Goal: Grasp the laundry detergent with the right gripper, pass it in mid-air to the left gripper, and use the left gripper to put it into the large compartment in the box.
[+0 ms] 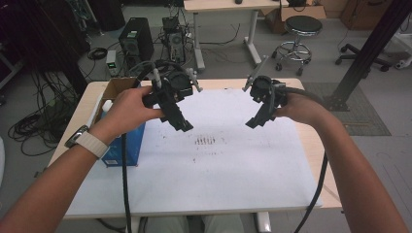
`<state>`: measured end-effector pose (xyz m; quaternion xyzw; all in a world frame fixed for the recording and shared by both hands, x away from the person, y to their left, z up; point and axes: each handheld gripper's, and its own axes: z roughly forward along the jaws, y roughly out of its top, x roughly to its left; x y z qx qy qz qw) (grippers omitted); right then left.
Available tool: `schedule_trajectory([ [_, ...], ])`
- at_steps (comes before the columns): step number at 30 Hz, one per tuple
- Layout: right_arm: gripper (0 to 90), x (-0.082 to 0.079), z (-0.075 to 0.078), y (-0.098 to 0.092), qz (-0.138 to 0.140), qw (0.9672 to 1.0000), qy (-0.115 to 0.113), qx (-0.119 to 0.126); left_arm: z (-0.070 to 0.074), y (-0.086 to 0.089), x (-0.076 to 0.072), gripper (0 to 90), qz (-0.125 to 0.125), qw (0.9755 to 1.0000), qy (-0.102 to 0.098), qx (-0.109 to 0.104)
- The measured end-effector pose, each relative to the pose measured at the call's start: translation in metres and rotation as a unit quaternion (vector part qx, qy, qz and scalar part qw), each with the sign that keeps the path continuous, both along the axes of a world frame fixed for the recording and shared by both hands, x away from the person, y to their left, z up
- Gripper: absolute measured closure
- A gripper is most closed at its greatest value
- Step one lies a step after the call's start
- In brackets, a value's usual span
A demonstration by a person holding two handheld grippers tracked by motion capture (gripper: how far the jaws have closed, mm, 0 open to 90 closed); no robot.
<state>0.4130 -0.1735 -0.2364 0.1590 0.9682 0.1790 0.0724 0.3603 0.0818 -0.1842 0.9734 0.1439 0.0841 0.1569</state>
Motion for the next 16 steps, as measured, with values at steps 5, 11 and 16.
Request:
schedule_trajectory([
  [5, 4.1, -0.0011, 0.0004, -0.0005, -0.001, 1.0, -0.001, -0.001, 0.0006, 0.0001, 0.0, 7.1, -0.001, 1.0, 0.002, 0.001],
  [11, 4.1, -0.0031, -0.0004, -0.0018, -0.003, 1.0, -0.001, -0.002, 0.0005, 0.0008, 0.0006, 7.2, 0.0, 1.0, 0.003, 0.0],
  [16, 4.1, -0.0039, -0.0002, -0.0033, -0.005, 1.0, -0.002, -0.003, 0.0007, 0.001, 0.0013, 7.2, 0.001, 1.0, 0.004, 0.001],
])
